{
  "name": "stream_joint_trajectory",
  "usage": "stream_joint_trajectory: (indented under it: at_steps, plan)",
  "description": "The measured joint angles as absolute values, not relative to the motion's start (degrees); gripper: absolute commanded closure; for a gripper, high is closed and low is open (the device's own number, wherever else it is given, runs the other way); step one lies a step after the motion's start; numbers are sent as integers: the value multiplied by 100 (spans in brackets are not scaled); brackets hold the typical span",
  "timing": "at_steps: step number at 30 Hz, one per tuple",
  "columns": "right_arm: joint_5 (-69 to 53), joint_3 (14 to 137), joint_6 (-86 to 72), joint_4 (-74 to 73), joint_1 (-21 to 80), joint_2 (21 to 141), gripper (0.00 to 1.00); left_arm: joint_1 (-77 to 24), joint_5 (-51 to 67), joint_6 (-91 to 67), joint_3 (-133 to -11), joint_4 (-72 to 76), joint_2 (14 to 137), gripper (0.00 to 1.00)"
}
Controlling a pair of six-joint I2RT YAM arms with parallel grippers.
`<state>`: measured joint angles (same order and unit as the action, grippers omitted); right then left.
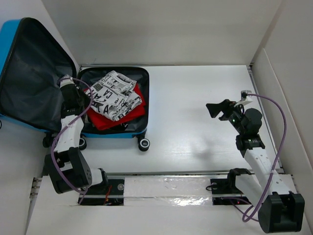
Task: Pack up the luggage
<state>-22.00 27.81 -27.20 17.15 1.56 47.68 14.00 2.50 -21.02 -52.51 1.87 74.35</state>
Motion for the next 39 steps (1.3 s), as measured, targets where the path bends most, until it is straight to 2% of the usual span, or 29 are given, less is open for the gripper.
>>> stream_joint_trajectory:
  at_steps: [3,4,6,7,8,9,10,11,12,13,15,18,19,21,24,25,27,28,30,31,33,34,37,39]
  plan:
    - [-2261,2783,-2720,1715,156,4766,14,1566,410,-2220,-5251,235,7465,100]
    - [-2285,2781,-2720,1717,156,4768,14,1629,425,-2281,-5251,228,7470,93]
    - [-2357,2783,-2722,1719,156,4781,14,1739,266,-2401,-5251,180,7472,71]
    - [-2405,2783,-2722,1726,156,4805,19,1780,150,-2443,-5238,161,7454,51]
    - [-2447,2783,-2724,1743,156,4840,26,1817,34,-2473,-5201,154,7408,44]
    - [-2475,2783,-2716,1758,156,4880,63,1855,-69,-2528,-5159,139,7332,39]
    - [-2517,2783,-2711,1772,156,4928,81,1883,-163,-2585,-5127,115,7223,38]
    - [-2561,2783,-2749,1793,156,4982,94,1903,-198,-2644,-5118,67,7094,38]
    - [-2593,2783,-2777,1820,156,5037,100,1929,-226,-2683,-5118,19,6923,39]
    - [-2617,2783,-2779,1822,156,5081,100,1935,-261,-2753,-5118,-8,6707,41]
    - [-2659,2783,-2810,1822,156,5157,100,1909,-357,-2860,-5135,-93,6219,45]
    - [-2755,2781,-2810,1846,156,5225,100,1826,-642,-2987,-5247,-303,5443,58]
    - [-2799,2783,-2810,1857,156,5238,99,1780,-786,-3022,-5301,-399,5183,68]
    - [-2869,2783,-2812,1868,163,5253,96,1669,-1284,-3153,-5463,-714,4744,78]
    - [-2917,2783,-2816,1892,213,5269,87,1535,-2115,-3540,-5575,-1225,4174,95]
    - [-2941,2783,-2814,1896,235,5275,80,1485,-2388,-3640,-5575,-1468,3977,100]
    - [-2989,2794,-2821,1896,274,5290,72,1334,-2976,-3800,-5575,-1892,3640,100]
    - [-3013,2801,-2818,1896,287,5290,64,1240,-3269,-3822,-5575,-2062,3481,100]
    - [-3035,2825,-2799,1896,344,5290,58,1098,-3938,-3723,-5557,-2248,3256,83]
    - [-3046,2838,-2783,1894,379,5290,50,1057,-4244,-3638,-5527,-2268,3192,61]
    - [-3052,2877,-2742,1894,462,5290,42,1031,-4755,-3426,-5443,-2272,3164,37]
    - [-3050,2895,-2711,1892,508,5290,30,1033,-4952,-3326,-5384,-2246,3203,27]
    - [-3041,2961,-2626,1874,637,5299,18,1033,-5406,-3070,-5216,-2209,3514,26]
    - [-3020,3015,-2550,1859,701,5323,14,1129,-5638,-2882,-5203,-2189,3951,27]
